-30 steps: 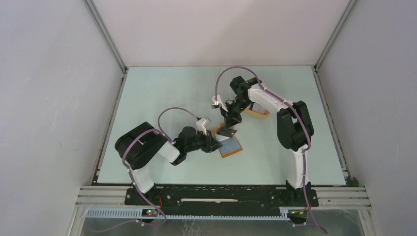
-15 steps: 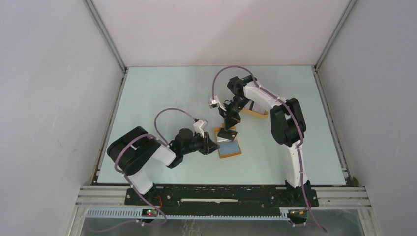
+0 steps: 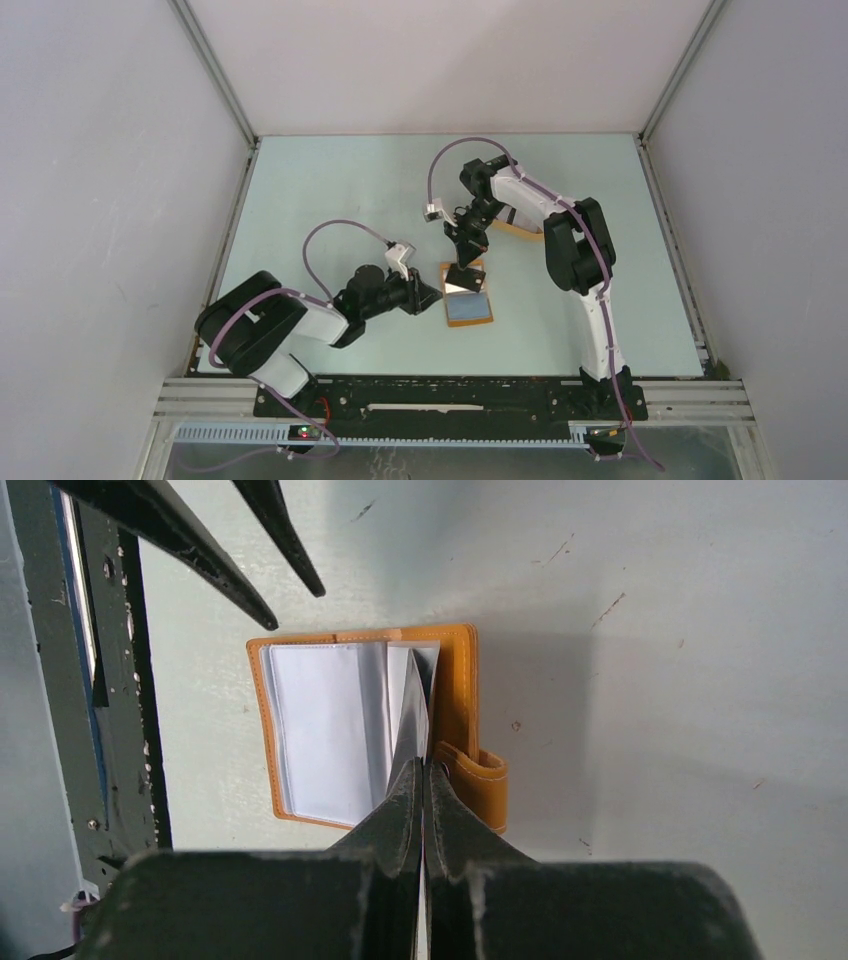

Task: Put the credit cards into the card holder
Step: Insert the credit card into the card holder.

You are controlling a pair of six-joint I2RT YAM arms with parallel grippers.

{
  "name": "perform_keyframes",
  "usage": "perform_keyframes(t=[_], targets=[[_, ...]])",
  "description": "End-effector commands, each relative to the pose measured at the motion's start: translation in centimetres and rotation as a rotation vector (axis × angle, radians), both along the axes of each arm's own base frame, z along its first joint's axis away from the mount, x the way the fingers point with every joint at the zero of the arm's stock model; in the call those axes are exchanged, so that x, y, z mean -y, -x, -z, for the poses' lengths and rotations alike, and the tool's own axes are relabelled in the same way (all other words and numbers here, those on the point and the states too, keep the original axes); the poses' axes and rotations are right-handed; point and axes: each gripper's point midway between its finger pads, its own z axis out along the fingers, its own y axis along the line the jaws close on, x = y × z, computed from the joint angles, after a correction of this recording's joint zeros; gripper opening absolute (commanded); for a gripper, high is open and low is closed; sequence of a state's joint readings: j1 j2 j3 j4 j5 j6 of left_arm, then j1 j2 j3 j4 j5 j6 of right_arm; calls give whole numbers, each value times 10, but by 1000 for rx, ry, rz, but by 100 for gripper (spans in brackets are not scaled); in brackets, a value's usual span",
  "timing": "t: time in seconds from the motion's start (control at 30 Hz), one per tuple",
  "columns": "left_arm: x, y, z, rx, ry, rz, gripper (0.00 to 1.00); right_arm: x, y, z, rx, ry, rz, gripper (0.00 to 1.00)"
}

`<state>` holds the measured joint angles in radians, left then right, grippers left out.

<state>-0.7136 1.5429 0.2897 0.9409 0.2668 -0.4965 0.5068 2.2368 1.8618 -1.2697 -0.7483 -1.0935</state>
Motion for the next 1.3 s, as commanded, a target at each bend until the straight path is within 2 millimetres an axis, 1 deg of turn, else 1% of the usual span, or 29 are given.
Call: perform_keyframes(t=[0.0, 0.17, 0.37, 0.5, 0.6, 0.73, 1.0, 1.27], targets=[[16, 12, -17, 60, 48, 57, 29, -2, 0, 0, -9, 28, 9, 0], [40, 22, -18, 54, 65, 104, 29, -2, 2, 1, -15, 28, 17, 0], [52, 27, -7, 29, 47, 127, 28, 0, 5, 3, -21, 36, 26, 0], [50, 28, 11, -12, -1, 120, 27, 1, 6, 4, -31, 44, 33, 0], [43, 32, 25, -52, -45, 110, 25, 2, 8, 5, -37, 48, 35, 0], [35, 39, 38, -95, -87, 112, 23, 4, 11, 5, -45, 54, 39, 0], [33, 46, 45, -129, -97, 122, 21, 6, 15, 6, -69, 70, 82, 0], [31, 47, 41, -126, -92, 116, 22, 2, 17, 3, -97, 56, 131, 0]])
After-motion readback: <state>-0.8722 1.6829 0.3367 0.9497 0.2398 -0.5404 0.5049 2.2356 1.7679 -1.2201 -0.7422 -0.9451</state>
